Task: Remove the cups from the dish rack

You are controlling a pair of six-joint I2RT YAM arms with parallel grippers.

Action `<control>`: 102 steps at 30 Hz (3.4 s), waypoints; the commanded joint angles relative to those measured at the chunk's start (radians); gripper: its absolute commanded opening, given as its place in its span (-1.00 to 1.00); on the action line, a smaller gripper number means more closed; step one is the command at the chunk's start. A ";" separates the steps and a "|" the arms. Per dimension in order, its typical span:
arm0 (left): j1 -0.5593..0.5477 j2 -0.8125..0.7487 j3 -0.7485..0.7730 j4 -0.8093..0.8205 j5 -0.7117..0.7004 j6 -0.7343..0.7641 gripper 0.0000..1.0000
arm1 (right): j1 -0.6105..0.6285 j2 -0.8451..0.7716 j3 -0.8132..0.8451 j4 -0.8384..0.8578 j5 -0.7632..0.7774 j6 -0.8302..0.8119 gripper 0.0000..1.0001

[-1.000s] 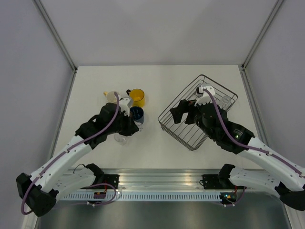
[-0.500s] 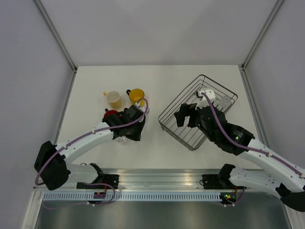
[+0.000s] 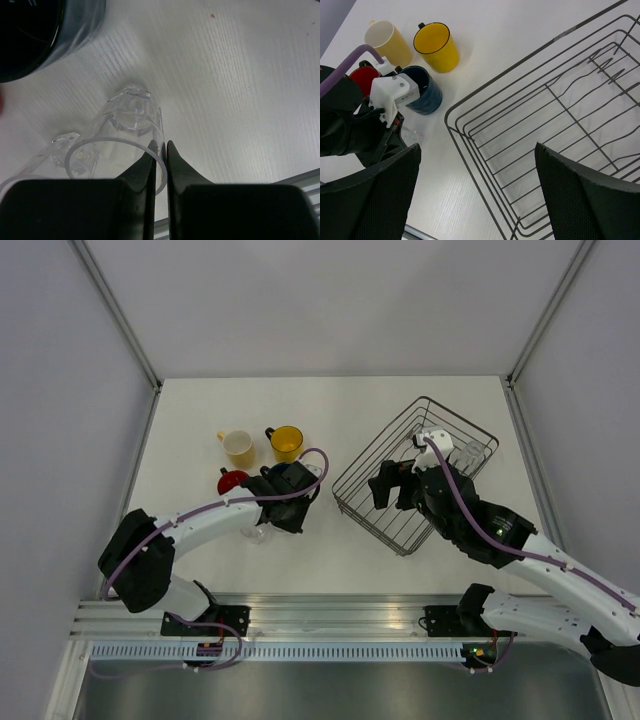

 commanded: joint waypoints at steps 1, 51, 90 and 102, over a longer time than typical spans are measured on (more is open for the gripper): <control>-0.008 0.019 0.002 0.062 -0.017 0.030 -0.95 | 0.002 -0.027 -0.011 -0.006 0.013 -0.022 0.96; -0.051 -0.416 0.036 -0.045 -0.162 -0.098 0.99 | -0.214 0.164 0.036 -0.060 0.056 -0.012 0.96; 0.046 -0.593 -0.069 -0.180 -0.321 0.021 0.99 | -0.957 0.947 0.455 -0.020 -0.132 -0.134 0.71; 0.043 -0.588 -0.072 -0.165 -0.292 0.035 0.99 | -0.962 0.948 0.407 -0.027 -0.148 -0.116 0.69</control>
